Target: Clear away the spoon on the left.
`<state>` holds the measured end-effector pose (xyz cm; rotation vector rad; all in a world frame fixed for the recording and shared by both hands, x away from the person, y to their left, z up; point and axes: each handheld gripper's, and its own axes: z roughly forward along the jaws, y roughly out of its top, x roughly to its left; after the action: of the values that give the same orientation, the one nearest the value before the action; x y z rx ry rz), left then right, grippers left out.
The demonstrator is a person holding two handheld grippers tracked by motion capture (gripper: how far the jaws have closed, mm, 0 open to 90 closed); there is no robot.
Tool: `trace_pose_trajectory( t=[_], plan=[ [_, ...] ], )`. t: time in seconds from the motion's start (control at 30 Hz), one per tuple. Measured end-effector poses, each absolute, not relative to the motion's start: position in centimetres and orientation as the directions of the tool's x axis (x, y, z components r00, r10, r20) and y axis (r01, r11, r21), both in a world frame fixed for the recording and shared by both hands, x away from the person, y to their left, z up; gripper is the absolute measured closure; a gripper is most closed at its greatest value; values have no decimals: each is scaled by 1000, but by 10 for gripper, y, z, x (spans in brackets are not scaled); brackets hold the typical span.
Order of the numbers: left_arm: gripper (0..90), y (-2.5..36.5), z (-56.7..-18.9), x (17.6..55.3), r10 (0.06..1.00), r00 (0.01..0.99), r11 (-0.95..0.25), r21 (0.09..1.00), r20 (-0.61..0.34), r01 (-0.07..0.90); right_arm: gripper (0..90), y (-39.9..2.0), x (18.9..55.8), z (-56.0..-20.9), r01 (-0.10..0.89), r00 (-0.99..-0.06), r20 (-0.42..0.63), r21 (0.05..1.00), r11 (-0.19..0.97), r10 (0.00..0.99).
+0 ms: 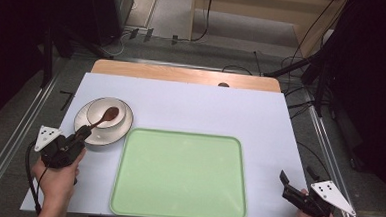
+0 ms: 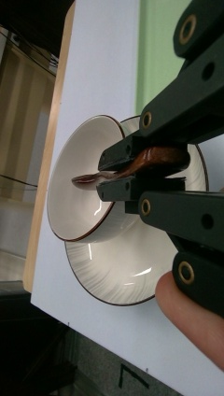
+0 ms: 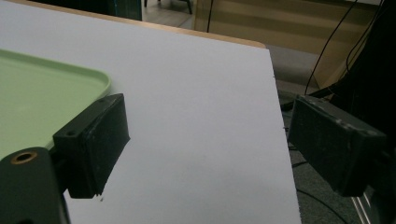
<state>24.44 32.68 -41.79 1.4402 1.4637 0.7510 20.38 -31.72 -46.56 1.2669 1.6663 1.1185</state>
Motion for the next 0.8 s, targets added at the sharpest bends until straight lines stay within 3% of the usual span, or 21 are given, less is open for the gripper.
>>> trace_pose_trajectory(
  t=[0.8],
  plan=[
    [851,327,-398,231,980,118,118,945,-161,305,131,-317,204,-466,318,-226,-60,939,132,972]
  ],
)
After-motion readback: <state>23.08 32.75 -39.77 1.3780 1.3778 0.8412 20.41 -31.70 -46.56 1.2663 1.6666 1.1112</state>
